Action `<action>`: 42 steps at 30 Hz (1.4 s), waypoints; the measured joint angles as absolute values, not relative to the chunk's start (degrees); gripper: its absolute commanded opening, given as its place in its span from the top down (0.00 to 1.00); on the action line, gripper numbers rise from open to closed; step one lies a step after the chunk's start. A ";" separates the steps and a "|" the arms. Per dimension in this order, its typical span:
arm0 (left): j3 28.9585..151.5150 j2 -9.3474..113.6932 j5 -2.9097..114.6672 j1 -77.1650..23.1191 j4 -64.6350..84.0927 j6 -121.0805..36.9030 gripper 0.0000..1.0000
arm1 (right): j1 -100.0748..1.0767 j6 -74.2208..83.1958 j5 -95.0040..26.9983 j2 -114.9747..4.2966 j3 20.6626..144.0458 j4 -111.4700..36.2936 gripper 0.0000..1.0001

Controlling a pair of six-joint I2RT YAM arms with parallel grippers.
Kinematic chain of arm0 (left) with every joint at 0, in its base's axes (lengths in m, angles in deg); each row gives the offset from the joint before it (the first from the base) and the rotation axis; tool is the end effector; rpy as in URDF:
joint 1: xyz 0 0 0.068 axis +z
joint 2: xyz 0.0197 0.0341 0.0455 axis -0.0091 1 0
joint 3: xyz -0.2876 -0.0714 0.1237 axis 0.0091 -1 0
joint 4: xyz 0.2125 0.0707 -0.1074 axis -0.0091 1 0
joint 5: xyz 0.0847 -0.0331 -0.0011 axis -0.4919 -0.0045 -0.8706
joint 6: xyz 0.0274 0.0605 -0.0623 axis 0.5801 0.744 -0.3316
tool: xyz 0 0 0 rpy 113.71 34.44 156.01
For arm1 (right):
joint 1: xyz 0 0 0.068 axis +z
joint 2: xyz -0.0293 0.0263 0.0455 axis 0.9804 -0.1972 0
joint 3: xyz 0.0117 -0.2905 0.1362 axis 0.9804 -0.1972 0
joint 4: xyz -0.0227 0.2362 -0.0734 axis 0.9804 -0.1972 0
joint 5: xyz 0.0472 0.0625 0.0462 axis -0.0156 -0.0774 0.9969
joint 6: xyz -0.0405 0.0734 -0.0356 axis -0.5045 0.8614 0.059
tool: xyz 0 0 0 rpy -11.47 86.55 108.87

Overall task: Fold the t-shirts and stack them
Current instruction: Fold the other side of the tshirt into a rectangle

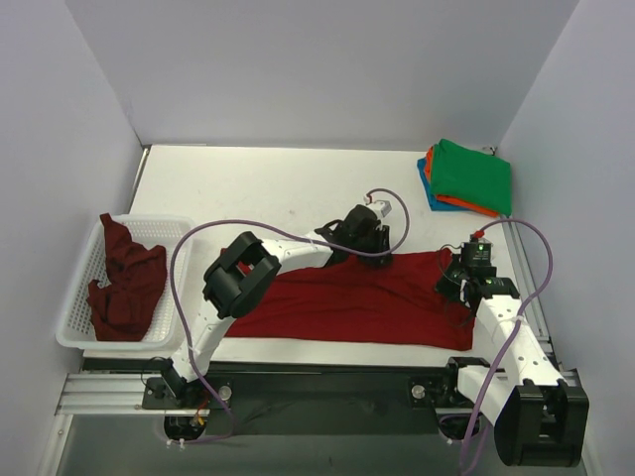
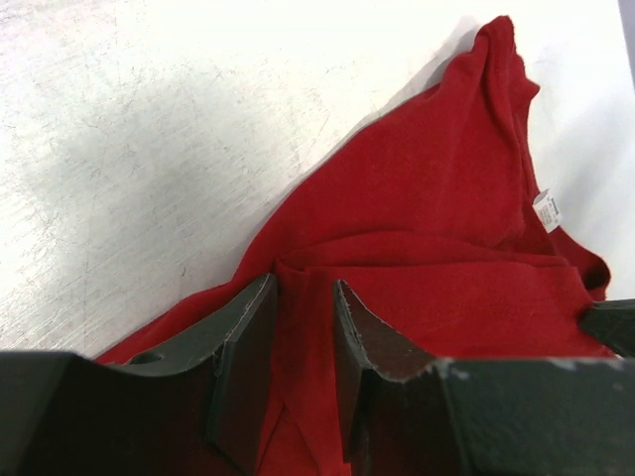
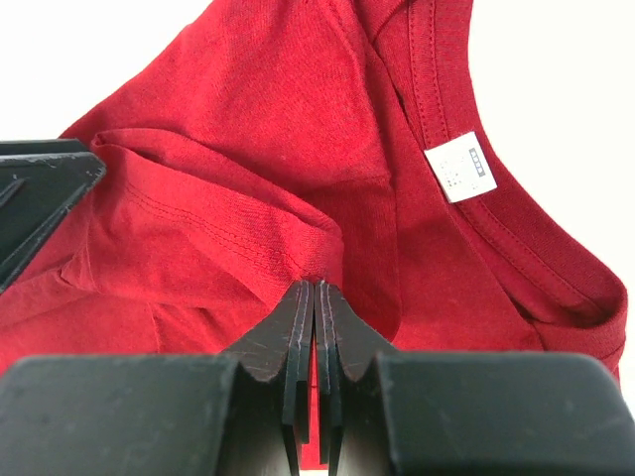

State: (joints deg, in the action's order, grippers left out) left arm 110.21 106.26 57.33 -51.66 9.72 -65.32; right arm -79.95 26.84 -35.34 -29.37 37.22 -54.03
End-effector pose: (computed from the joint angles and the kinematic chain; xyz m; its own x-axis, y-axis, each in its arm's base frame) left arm 0.3442 -0.4491 0.1741 -0.7847 0.0771 -0.6150 0.4945 0.6762 -0.5461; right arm 0.1916 0.0045 0.2259 -0.6090 0.4986 -0.6169 0.2722 0.8619 0.4279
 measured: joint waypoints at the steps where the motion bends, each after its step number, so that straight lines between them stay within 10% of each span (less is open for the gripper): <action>1: 110.21 106.28 57.03 -51.77 10.05 -65.10 0.60 | -79.95 26.84 -35.32 -29.37 37.22 -54.03 0.99; 15: 113.92 106.78 52.04 -53.01 15.58 -61.32 0.62 | -79.64 27.23 -35.36 -29.37 37.18 -54.03 0.99; 33: 114.86 107.09 50.86 -54.11 16.96 -59.74 1.00 | -79.64 27.74 -35.38 -28.23 37.11 -54.14 0.99; 42: 108.83 102.30 51.43 -54.46 15.56 -60.27 1.00 | -79.64 29.55 -35.56 -26.24 35.91 -55.98 0.98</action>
State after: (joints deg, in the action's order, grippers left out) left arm 108.83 102.30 51.43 -54.46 15.56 -60.27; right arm -79.64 29.55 -35.56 -26.24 35.91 -55.98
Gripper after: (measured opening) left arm 0.108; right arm 0.032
